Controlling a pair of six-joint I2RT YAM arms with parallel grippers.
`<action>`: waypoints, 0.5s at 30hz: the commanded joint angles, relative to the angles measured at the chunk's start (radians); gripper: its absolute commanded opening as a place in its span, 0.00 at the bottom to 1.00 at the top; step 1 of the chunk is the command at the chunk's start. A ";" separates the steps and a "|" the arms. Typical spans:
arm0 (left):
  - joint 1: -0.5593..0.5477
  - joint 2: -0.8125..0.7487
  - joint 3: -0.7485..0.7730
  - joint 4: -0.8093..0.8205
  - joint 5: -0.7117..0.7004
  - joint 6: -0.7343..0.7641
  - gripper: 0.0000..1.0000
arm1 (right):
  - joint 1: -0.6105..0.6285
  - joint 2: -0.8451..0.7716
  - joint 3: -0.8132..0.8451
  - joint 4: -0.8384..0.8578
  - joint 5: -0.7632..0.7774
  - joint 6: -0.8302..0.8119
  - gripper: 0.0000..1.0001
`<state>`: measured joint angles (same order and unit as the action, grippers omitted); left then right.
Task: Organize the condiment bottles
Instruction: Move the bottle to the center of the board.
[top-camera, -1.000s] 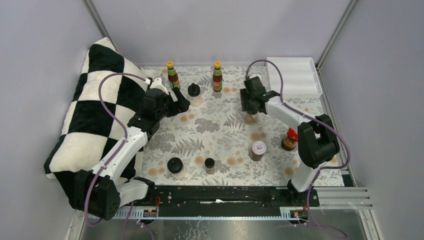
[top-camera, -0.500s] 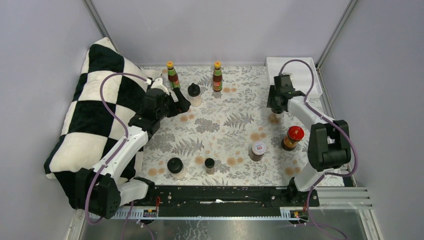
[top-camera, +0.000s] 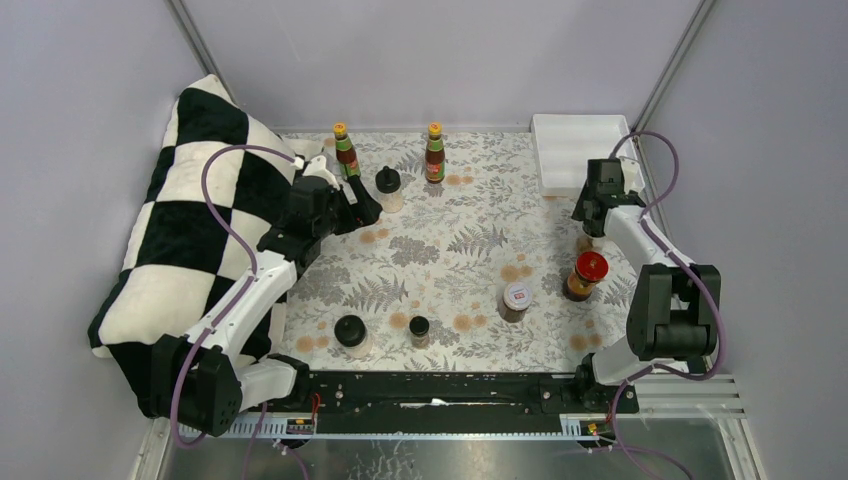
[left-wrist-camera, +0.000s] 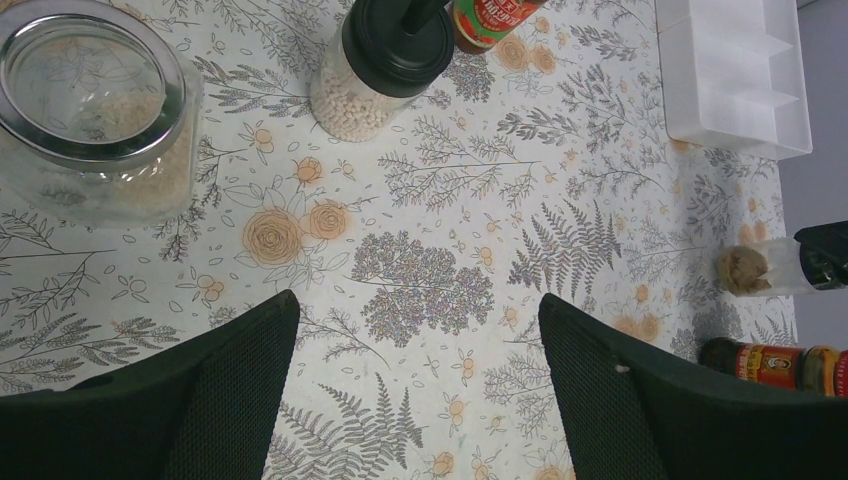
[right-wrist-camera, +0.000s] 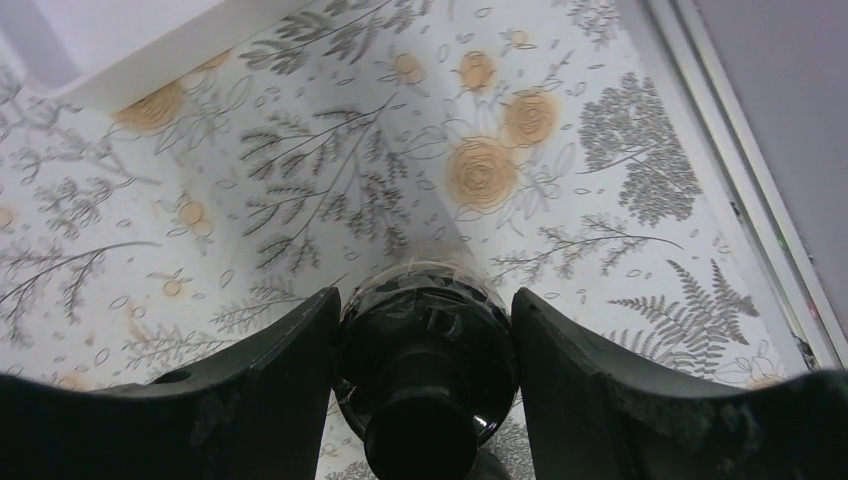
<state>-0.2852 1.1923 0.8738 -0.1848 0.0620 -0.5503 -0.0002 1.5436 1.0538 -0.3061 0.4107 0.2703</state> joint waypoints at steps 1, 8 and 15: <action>0.006 0.004 0.042 -0.017 0.008 0.009 0.93 | -0.042 -0.052 0.000 0.025 0.070 0.028 0.59; 0.006 0.003 0.047 -0.023 0.004 0.013 0.93 | -0.052 -0.050 -0.043 0.037 0.073 0.056 0.61; 0.006 0.016 0.045 -0.013 0.018 0.007 0.92 | -0.057 -0.053 -0.083 0.049 0.058 0.072 0.78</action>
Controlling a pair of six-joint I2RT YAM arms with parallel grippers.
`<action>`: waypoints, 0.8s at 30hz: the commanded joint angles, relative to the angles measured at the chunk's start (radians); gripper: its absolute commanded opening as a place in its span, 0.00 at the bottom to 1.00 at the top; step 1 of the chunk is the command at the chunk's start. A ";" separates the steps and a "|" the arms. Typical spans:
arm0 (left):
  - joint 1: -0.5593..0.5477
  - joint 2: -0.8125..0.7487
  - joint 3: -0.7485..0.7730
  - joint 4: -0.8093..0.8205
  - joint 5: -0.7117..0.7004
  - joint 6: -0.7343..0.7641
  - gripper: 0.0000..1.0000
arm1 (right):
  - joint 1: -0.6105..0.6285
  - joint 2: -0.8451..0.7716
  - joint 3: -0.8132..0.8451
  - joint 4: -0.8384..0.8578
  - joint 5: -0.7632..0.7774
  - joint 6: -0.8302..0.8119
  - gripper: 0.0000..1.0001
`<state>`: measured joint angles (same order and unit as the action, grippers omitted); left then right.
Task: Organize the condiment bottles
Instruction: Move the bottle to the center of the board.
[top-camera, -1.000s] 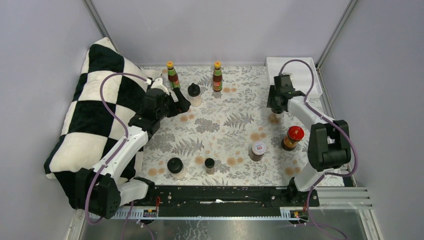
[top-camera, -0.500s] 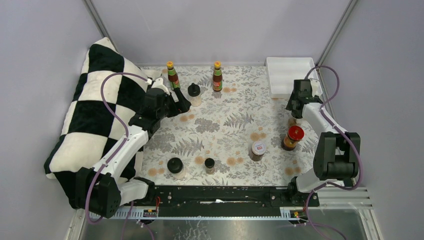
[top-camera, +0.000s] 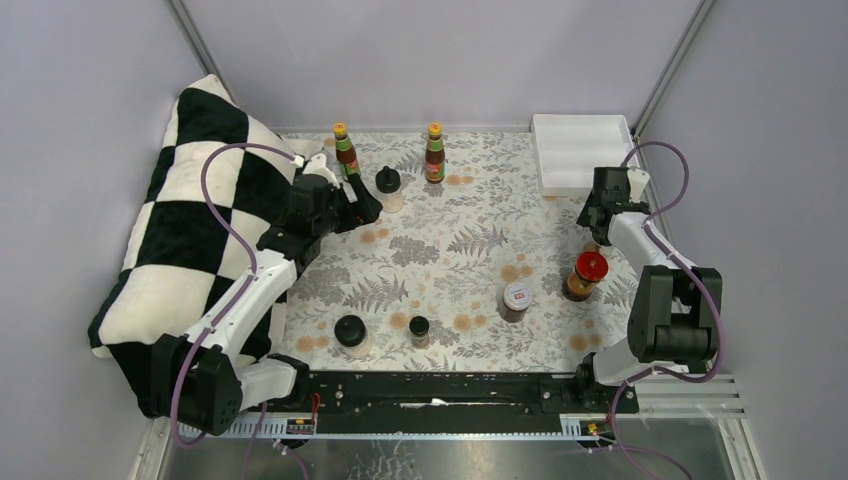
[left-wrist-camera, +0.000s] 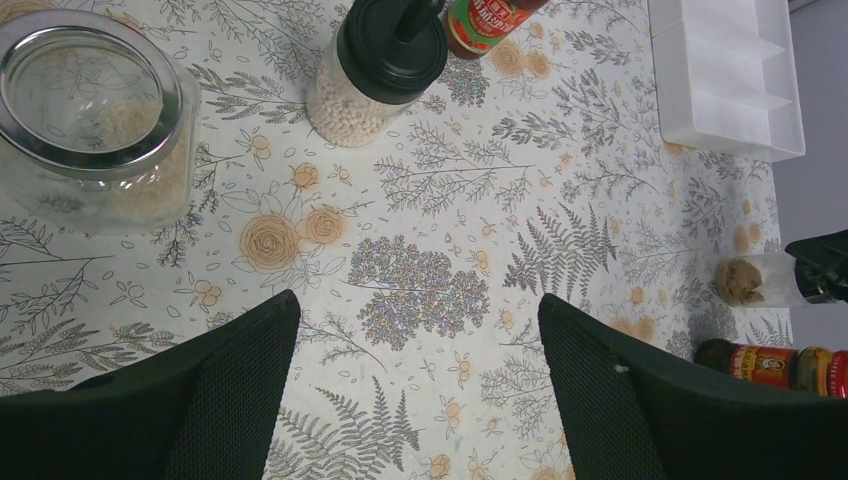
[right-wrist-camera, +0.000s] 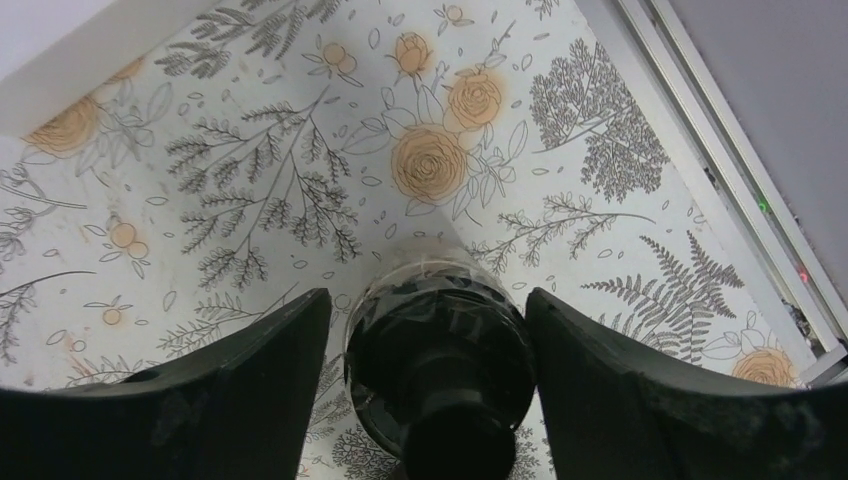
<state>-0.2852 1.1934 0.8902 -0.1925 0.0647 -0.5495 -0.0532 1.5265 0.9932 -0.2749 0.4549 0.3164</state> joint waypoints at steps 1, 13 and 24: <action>0.006 0.014 0.028 -0.004 0.015 0.005 0.92 | -0.004 -0.035 -0.026 0.019 0.011 0.027 0.84; 0.006 0.011 0.024 0.001 0.018 0.006 0.91 | -0.004 -0.095 0.017 -0.032 0.002 0.030 0.97; 0.007 0.006 0.011 0.021 0.018 -0.005 0.91 | -0.004 -0.208 0.333 -0.143 -0.239 -0.060 0.96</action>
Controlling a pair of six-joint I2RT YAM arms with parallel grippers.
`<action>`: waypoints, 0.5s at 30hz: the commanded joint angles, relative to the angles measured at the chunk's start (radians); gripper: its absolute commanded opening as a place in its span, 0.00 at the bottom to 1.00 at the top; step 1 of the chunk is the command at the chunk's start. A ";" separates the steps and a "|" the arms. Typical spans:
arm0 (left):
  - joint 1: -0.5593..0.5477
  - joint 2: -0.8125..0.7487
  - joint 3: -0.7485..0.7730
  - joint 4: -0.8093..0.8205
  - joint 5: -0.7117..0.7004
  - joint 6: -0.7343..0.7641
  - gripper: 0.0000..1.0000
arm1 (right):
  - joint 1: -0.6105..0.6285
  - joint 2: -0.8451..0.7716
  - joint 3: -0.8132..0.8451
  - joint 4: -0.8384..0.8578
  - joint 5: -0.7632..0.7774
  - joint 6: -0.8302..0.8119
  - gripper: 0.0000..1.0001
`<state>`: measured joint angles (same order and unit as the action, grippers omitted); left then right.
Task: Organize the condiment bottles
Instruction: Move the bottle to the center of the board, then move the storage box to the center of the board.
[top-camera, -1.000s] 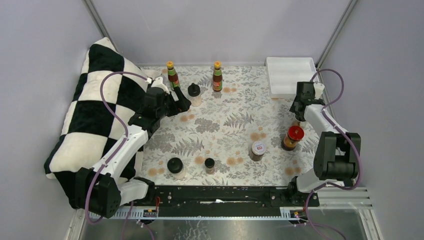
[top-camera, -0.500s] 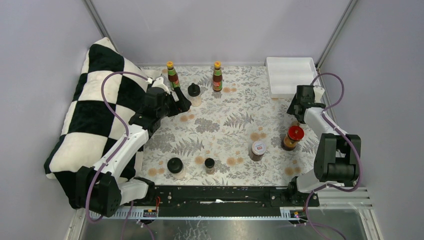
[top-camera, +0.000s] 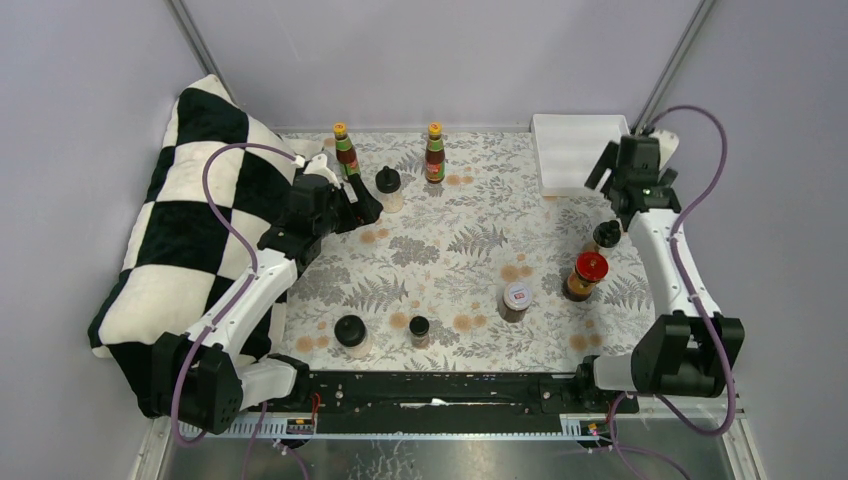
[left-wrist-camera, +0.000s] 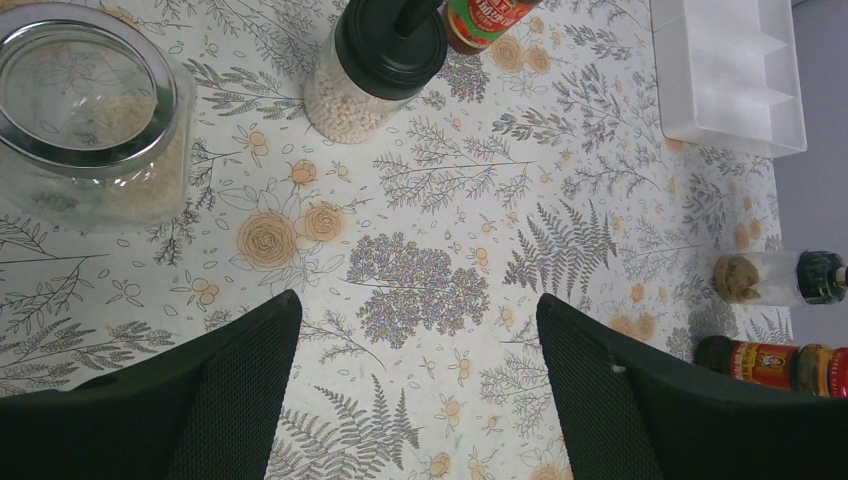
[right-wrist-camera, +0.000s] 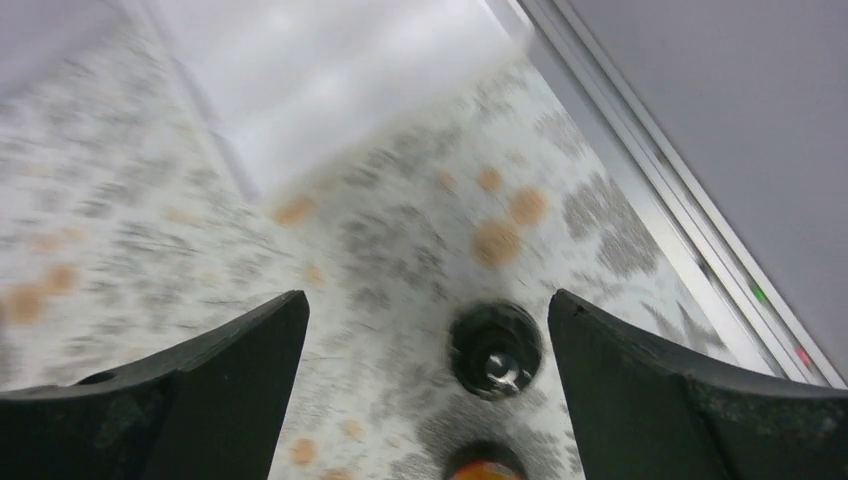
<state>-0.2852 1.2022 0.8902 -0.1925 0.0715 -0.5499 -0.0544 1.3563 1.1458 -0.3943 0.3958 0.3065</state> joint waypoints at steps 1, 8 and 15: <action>0.006 -0.002 0.010 0.023 0.015 -0.008 0.91 | -0.002 -0.018 0.230 -0.034 -0.233 -0.054 0.95; 0.005 -0.001 -0.004 0.048 0.036 -0.037 0.92 | 0.049 0.257 0.556 -0.098 -0.342 -0.057 0.91; 0.005 0.003 -0.026 0.065 0.049 -0.055 0.91 | 0.157 0.566 0.831 -0.105 -0.246 -0.070 0.89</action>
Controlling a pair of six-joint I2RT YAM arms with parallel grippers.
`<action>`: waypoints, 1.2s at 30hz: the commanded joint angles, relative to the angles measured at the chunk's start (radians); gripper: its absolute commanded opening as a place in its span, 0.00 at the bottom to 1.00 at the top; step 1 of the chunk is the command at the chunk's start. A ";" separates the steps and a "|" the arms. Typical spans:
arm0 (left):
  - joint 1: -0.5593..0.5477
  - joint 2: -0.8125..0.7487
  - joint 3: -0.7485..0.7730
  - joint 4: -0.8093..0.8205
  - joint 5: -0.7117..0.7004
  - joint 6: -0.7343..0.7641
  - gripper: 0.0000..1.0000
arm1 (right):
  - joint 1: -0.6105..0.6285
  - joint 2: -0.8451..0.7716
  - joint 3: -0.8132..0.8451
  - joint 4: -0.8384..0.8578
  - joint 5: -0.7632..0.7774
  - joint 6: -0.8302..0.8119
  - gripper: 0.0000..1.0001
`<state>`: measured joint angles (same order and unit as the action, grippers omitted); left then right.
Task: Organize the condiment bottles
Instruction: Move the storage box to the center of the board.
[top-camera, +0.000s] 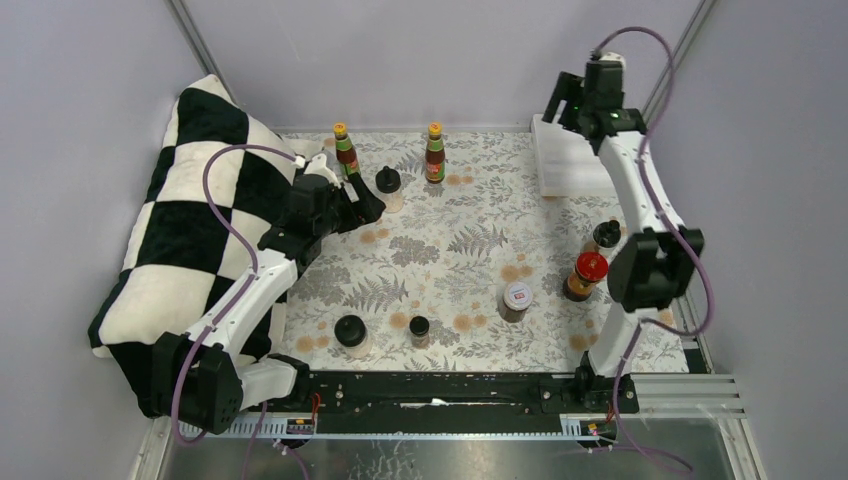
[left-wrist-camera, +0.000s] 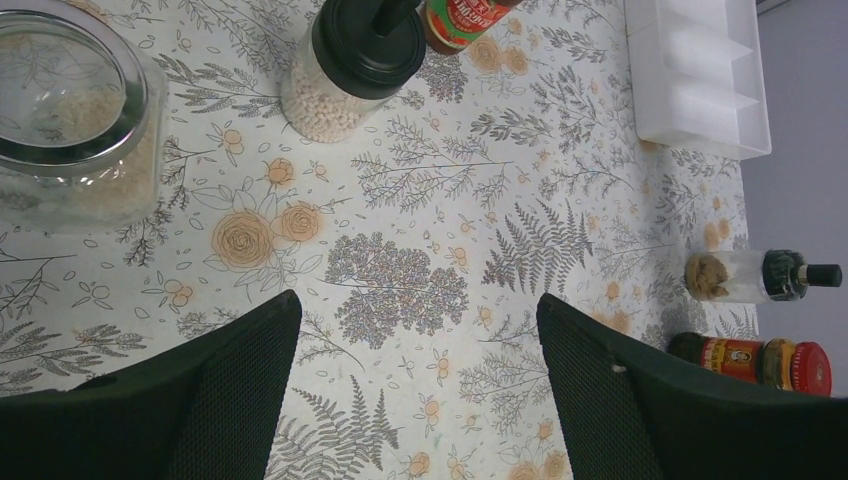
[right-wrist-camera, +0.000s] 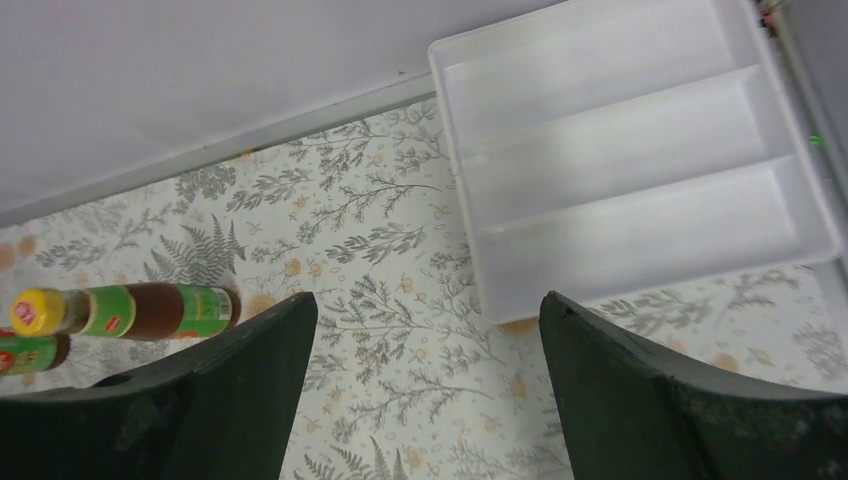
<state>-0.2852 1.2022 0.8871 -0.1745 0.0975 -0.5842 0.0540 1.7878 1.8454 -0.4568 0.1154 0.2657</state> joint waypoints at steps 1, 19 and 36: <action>0.003 -0.001 -0.031 0.053 0.026 -0.024 0.91 | 0.051 0.183 0.171 -0.046 0.036 -0.027 0.88; 0.002 -0.009 -0.097 0.109 0.045 -0.048 0.91 | 0.081 0.539 0.342 -0.030 0.127 -0.025 0.69; 0.001 -0.048 -0.090 0.083 0.036 -0.026 0.91 | 0.050 0.640 0.333 -0.052 0.062 -0.028 0.69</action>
<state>-0.2852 1.1831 0.7998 -0.1101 0.1318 -0.6231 0.1211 2.4027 2.1677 -0.5255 0.2173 0.2413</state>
